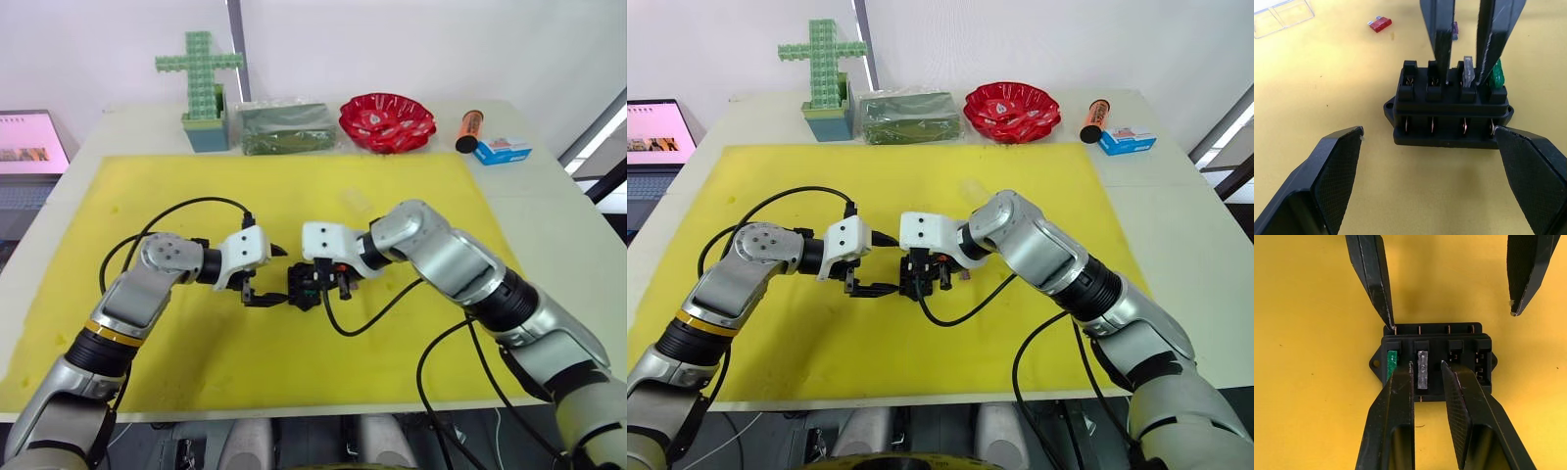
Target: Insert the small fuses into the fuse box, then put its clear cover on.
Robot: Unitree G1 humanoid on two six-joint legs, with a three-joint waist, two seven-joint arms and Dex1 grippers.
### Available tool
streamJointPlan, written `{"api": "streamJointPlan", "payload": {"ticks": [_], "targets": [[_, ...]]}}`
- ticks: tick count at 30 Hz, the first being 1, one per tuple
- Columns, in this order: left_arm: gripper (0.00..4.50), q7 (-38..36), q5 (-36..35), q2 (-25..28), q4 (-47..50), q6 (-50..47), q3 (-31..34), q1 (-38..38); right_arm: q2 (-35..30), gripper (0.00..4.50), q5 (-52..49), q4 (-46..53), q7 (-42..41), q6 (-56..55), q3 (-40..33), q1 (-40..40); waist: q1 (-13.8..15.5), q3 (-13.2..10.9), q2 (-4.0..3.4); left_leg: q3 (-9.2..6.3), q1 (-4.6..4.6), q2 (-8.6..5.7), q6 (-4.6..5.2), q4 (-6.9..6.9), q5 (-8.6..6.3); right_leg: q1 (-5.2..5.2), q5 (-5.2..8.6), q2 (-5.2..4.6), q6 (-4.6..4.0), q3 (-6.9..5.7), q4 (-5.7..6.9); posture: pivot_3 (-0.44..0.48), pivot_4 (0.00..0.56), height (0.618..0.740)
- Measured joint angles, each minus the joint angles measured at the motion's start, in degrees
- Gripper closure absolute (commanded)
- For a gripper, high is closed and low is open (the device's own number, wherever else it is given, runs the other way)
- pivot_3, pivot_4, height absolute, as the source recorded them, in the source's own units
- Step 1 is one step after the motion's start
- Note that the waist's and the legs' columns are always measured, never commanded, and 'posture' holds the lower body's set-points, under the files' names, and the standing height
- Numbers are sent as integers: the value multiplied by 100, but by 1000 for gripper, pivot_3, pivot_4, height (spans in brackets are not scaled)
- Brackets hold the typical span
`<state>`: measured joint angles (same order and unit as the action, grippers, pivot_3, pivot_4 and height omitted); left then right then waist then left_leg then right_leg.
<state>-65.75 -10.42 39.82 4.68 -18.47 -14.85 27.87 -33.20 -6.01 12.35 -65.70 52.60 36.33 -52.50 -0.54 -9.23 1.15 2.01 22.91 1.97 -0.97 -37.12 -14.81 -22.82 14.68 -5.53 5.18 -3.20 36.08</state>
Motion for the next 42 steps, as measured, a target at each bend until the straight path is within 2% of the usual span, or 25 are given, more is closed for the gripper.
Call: {"api": "streamJointPlan", "payload": {"ticks": [13,17,18,23,28,42], "targets": [[0,1,28,0,-26,6,4,4,-93,3541,-472,263,-30,324,-498,-157,-2,-1,0,-1,33,0,0,-4,0,-32,-1,0,1,-1,1,0,150,740],[0,1,28,1,-81,12,17,4,77,4431,-682,246,143,177,-920,-15,-1,0,1,-2,34,0,0,-3,0,-34,-1,1,1,-1,1,0,150,740],[0,1,28,1,-86,12,24,4,100,4473,-698,241,179,114,-970,89,4,0,2,-2,35,0,0,-3,0,-33,-1,0,1,-2,0,0,150,740],[0,4,27,4,-91,11,40,4,308,4473,-827,23,371,-368,-1047,730,-7,0,1,0,37,-1,0,-5,0,-36,-1,0,1,-1,1,0,150,740],[0,3,27,5,-91,11,42,2,342,4473,-902,23,434,-629,-1237,794,-2,0,1,-1,37,-1,0,-5,0,-36,-1,1,1,-1,2,0,150,740],[0,-257,-132,74,5,12,106,-14,326,4473,-859,-45,455,-906,-1178,1096,2,0,1,-1,38,-1,0,-5,0,-35,-1,0,1,-1,1,0,150,740]]}}
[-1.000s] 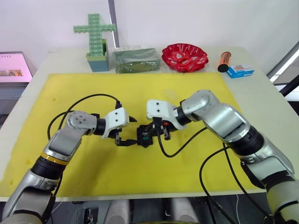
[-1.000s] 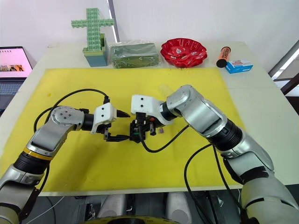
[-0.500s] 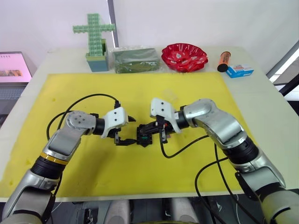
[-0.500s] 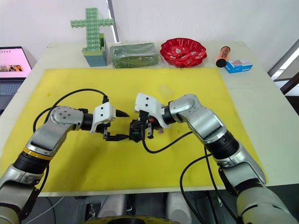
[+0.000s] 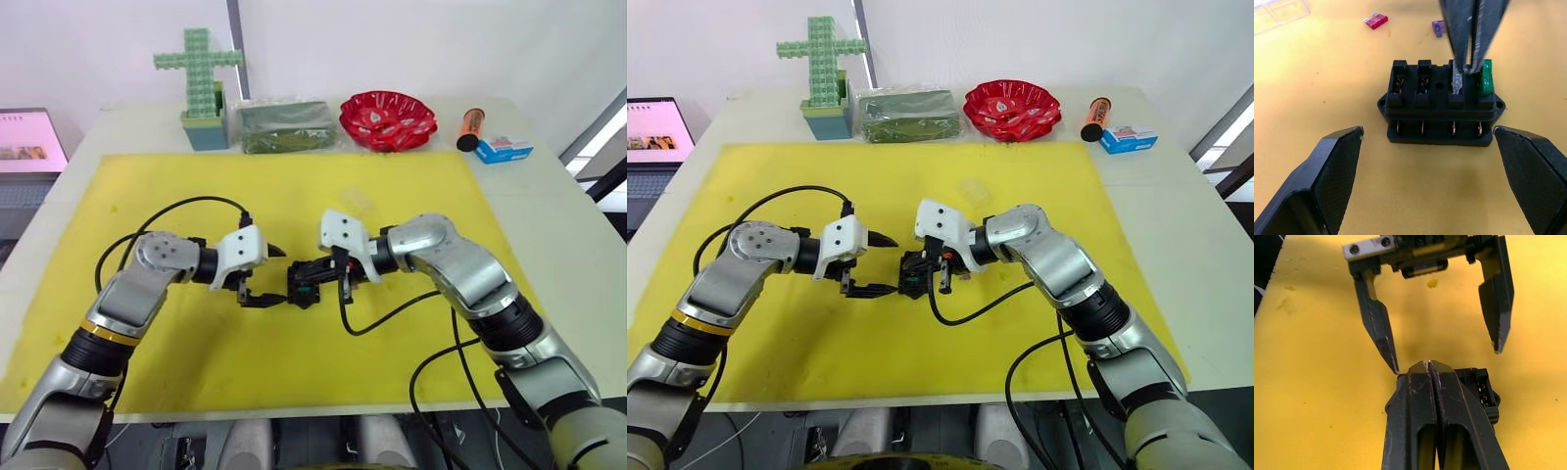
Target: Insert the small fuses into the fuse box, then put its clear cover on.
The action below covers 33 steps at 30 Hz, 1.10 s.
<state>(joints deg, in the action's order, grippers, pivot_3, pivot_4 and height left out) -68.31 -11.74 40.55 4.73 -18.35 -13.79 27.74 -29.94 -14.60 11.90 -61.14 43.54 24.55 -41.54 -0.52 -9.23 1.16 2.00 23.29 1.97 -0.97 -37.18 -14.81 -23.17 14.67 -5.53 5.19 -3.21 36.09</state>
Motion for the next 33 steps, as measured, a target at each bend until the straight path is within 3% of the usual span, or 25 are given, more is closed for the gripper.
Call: {"api": "streamJointPlan", "payload": {"ticks": [33], "targets": [[0,-6,-16,0,39,32,0,-15,-35,4473,435,-322,-37,-709,336,206,11,2,1,-1,-46,0,0,2,0,47,1,0,-1,0,-3,0,150,740]]}}
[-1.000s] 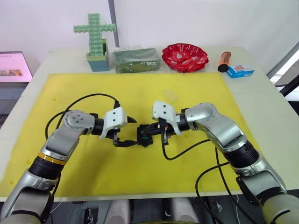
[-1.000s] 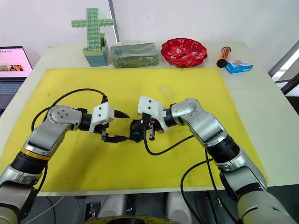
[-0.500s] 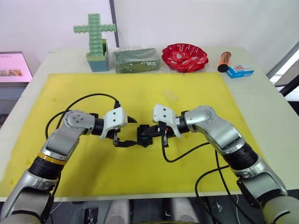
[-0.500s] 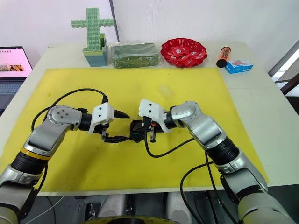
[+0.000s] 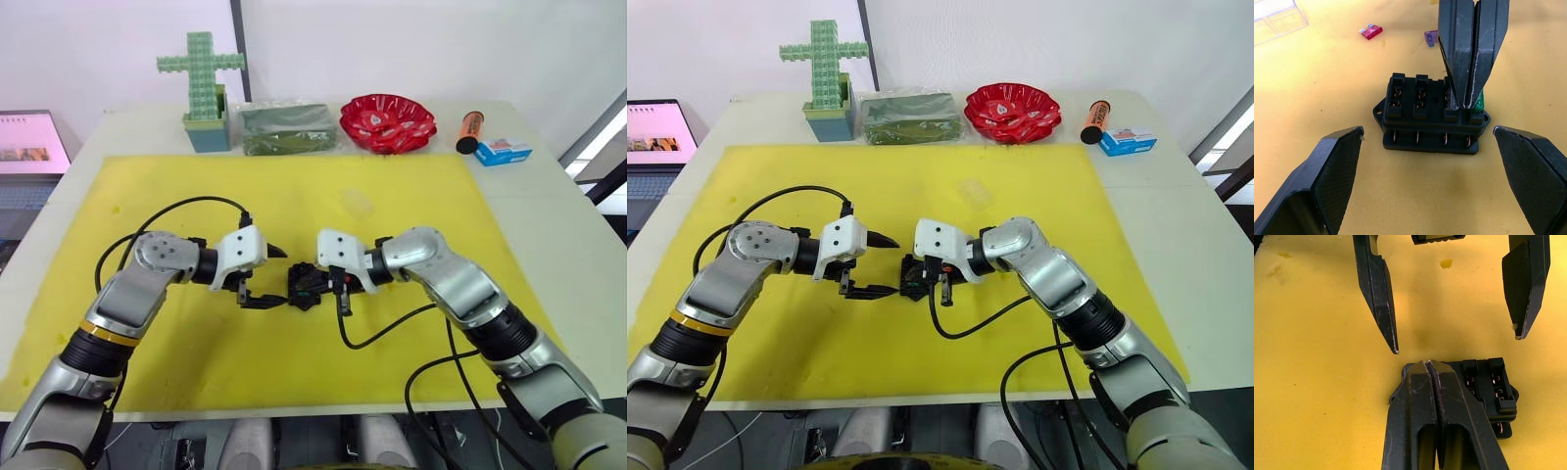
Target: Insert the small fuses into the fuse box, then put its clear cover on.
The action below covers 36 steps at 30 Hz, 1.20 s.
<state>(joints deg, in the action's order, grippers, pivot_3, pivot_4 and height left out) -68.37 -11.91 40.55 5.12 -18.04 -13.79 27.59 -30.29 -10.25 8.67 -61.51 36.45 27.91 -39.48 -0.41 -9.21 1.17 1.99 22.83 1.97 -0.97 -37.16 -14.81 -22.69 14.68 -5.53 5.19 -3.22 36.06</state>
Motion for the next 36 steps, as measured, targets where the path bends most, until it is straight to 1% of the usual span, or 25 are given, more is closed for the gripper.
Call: {"api": "streamJointPlan", "payload": {"ticks": [4,7,11,16,18,21,22,26,29,30,31,32,36], "targets": [[0,-2,-21,0,0,-24,30,1,41,4473,-180,-29,-28,211,-190,-28,4,-1,-1,0,4,0,0,0,0,-4,0,0,0,0,0,0,150,740],[0,-26,-136,5,0,-52,170,22,43,4473,-253,-25,-22,292,-308,-30,-2,-2,-1,0,8,0,0,1,0,-7,0,0,0,0,1,0,150,740],[0,-213,-356,212,-3,-125,373,35,-41,4473,-471,224,-94,454,-580,-68,-19,-4,-3,-1,21,0,0,2,0,-22,0,0,0,0,1,0,150,740],[0,-448,-696,615,67,-505,678,18,-512,4473,-745,654,-263,545,-961,-175,-4,-5,-3,-2,36,0,0,-1,0,-35,0,0,1,-1,0,0,150,740],[0,-579,-924,878,252,-789,816,-92,-809,4473,-862,810,-337,578,-1147,-132,-12,-6,-2,-1,44,0,0,-1,0,-42,-1,-1,1,0,-1,0,150,740],[0,-745,-1183,1360,419,-1118,1138,-363,-1435,3920,-940,1001,-454,612,-1496,112,-12,-6,-2,-2,45,1,0,1,0,-45,0,-1,1,-1,-4,0,150,740],[0,-798,-1257,1547,493,-1191,1281,-510,-1721,3615,-978,1019,-532,602,-1650,291,-6,-7,-2,0,45,1,0,3,0,-45,0,-1,0,-1,-6,0,150,740],[0,-910,-1373,1963,523,-1275,1699,-948,-2574,2199,-1071,942,-779,451,-2266,999,-4,-8,-4,3,45,1,0,3,0,-46,1,-2,-1,0,-7,0,150,740],[0,-963,-1383,2162,474,-1254,1921,-1131,-2960,1105,-1077,772,-869,280,-2689,1405,-12,-9,-4,5,44,4,-1,4,0,-48,4,-2,-5,0,-7,0,150,740],[0,-995,-1379,2225,422,-1196,1981,-1172,-3071,805,-1080,761,-891,201,-2846,1617,-12,-9,-4,5,44,4,-1,6,0,-50,5,-1,-7,0,-7,0,150,740],[0,-1020,-1362,2295,321,-1109,2062,-1252,-3242,359,-1077,749,-930,138,-2983,1902,-3,-9,-4,6,44,4,-1,9,0,-50,5,-1,-6,0,-8,0,150,740],[0,-1025,-1340,2352,195,-1035,2159,-1347,-3366,81,-1069,714,-960,86,-3088,2147,-1,-9,-5,8,45,4,-1,10,0,-52,4,-2,-3,0,-8,0,150,740],[0,-1016,-1295,2406,-24,-898,2375,-1586,-3594,32,-1073,554,-990,-59,-3550,2757,-11,-10,-7,14,44,5,-1,7,0,-53,10,-3,-15,4,-8,0,150,740]]}}
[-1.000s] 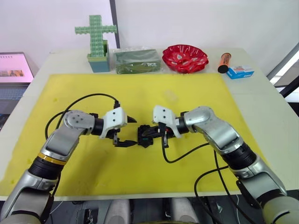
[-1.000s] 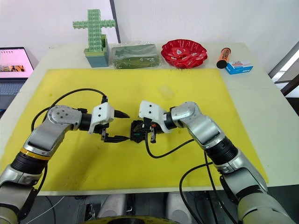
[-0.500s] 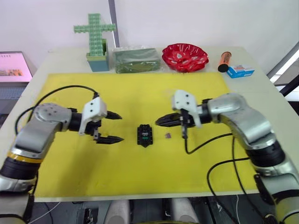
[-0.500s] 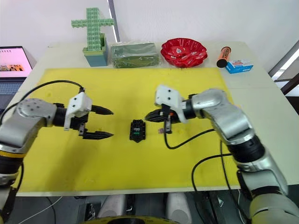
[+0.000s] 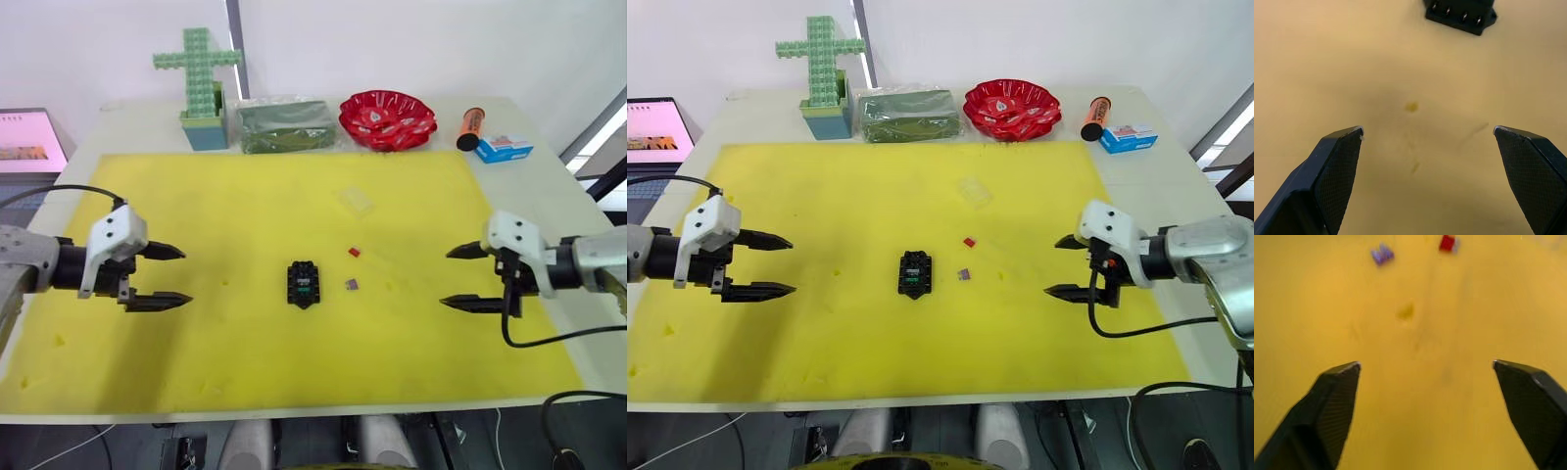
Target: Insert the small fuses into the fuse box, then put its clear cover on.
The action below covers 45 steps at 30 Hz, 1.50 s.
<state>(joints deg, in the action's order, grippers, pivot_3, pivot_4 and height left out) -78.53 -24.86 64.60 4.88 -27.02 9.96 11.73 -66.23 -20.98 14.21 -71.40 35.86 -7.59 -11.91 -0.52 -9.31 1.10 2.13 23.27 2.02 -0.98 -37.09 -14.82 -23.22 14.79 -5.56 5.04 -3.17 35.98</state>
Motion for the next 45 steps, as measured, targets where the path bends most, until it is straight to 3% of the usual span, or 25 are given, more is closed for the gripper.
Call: {"api": "streamJointPlan", "payload": {"ticks": [8,13,19,22,25,36,45], "targets": [[0,140,105,-111,-225,249,16,-31,-15,32,-89,-3,85,1,-288,154,-1,0,-1,2,0,2,0,0,0,-1,1,0,-2,3,0,0,150,740],[0,317,-69,-655,264,77,-322,375,229,32,-596,272,368,1022,103,-807,9,0,1,-2,1,2,-1,-4,0,3,-7,1,11,3,0,0,150,740],[0,364,-178,-1037,824,-30,-873,665,1029,32,-1196,493,926,2647,979,-1835,-3,0,0,-3,5,1,0,-3,0,-2,-9,2,13,3,2,0,150,740],[0,399,-180,-1140,950,-97,-1029,726,1544,570,-1308,481,1357,3378,1276,-2220,-3,2,3,-5,4,1,0,-6,0,-1,-9,3,13,2,4,0,150,740],[0,415,-114,-1230,991,-36,-1220,747,2140,1606,-1435,489,1752,3921,1549,-2324,1,2,3,-6,4,0,0,-6,0,0,-9,3,13,2,6,0,150,740],[0,503,52,-1241,976,133,-1327,727,2662,1606,-1582,455,2566,4676,1615,-2231,118,3,3,-8,7,-3,0,-11,0,0,-10,2,13,2,8,0,150,740],[0,534,63,-1241,976,153,-1330,715,2696,1606,-1632,328,2794,4752,1571,-2170,117,3,3,-8,6,-3,1,-11,0,1,-10,3,14,1,8,0,150,740]]}}
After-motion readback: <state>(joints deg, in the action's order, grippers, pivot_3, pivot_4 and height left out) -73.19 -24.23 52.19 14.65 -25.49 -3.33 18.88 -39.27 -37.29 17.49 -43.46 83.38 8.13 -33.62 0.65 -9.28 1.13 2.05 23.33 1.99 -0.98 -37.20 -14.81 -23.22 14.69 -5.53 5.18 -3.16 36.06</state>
